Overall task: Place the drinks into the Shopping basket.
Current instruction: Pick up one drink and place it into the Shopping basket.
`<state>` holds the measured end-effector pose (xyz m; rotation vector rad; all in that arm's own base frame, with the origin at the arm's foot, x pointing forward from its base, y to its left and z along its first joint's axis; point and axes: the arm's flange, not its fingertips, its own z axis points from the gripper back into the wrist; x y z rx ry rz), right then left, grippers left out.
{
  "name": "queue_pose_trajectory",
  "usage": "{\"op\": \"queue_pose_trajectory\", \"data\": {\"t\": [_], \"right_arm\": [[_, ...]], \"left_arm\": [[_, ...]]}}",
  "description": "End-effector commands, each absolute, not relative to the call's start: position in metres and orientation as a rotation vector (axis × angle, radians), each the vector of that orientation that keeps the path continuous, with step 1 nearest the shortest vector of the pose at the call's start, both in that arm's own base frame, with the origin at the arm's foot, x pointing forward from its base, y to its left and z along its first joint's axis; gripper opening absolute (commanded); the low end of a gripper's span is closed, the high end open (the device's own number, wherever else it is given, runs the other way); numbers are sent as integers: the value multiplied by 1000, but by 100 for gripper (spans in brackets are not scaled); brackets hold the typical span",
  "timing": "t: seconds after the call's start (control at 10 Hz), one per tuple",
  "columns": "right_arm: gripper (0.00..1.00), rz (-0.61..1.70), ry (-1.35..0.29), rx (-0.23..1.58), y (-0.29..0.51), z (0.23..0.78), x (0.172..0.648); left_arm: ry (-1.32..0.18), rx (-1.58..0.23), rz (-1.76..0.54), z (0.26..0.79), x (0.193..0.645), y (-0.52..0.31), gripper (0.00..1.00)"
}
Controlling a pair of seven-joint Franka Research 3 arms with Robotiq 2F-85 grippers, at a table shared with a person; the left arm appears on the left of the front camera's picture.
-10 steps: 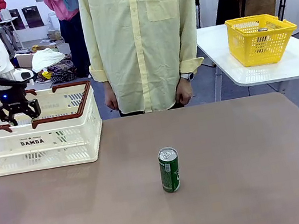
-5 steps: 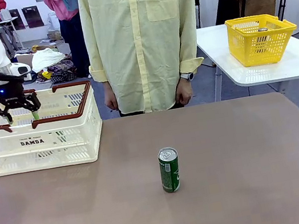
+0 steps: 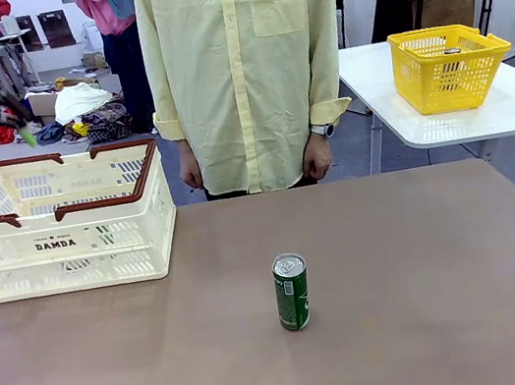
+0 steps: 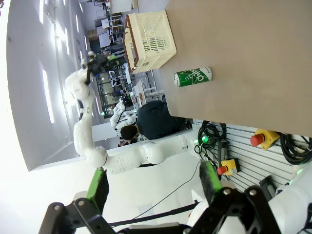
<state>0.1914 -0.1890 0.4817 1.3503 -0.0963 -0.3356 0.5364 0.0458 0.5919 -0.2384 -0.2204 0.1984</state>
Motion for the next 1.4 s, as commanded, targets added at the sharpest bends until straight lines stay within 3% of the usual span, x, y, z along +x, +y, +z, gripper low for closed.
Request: {"op": "queue_pose_trajectory", "data": {"t": [0.0,0.2,0.3,0.5,0.8,0.9,1.3], "right_arm": [[100,-332,-106,1363,-189,485,191],[100,-332,-106,1363,-189,485,191],[100,-332,-106,1363,-189,485,191],[100,-332,-106,1363,-189,485,191],[100,-332,-106,1363,-189,485,191],[100,-332,-106,1363,-189,485,191],[100,-332,-106,1363,-189,485,191]], "left_arm": [[-329,-496,316,600,457,35,100],[-190,-780,138,592,386,43,100],[-127,-813,29,581,361,55,100],[21,-876,-31,544,348,94,100],[27,-1159,-68,459,361,143,100],[23,-1024,-44,504,328,111,100],[23,-1024,-44,504,328,111,100]]}}
